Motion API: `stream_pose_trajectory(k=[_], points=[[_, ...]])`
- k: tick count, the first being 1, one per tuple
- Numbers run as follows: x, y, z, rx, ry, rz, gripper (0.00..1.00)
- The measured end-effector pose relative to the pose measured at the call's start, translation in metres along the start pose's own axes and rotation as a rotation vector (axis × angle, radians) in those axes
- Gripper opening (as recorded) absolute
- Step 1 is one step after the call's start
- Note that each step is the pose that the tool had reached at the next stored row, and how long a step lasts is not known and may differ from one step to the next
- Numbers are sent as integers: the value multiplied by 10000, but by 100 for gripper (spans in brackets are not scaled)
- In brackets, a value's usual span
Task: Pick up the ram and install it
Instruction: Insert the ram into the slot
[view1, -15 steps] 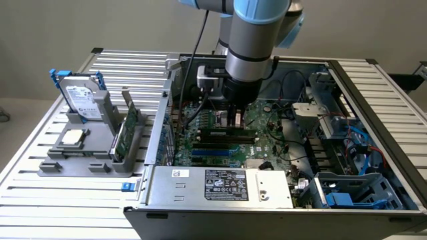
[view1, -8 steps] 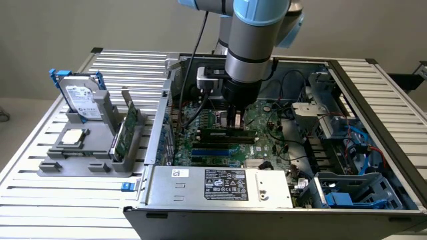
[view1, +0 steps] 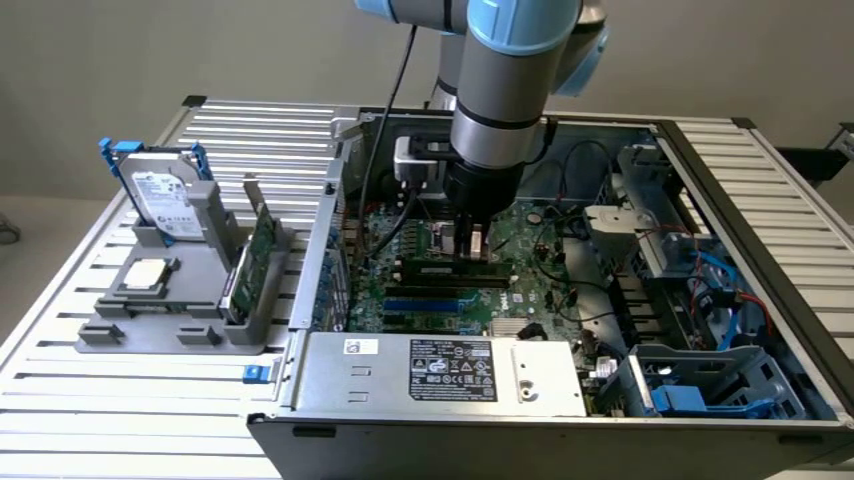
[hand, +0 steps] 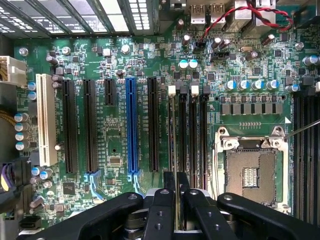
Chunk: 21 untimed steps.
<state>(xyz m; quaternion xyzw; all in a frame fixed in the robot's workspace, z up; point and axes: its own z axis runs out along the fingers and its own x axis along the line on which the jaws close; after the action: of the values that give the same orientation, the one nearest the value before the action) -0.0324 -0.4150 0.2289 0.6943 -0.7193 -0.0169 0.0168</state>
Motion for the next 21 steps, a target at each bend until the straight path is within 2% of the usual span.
stream_pose_trajectory(k=[21], points=[[-13, 9, 51, 0, -1, 0, 14]])
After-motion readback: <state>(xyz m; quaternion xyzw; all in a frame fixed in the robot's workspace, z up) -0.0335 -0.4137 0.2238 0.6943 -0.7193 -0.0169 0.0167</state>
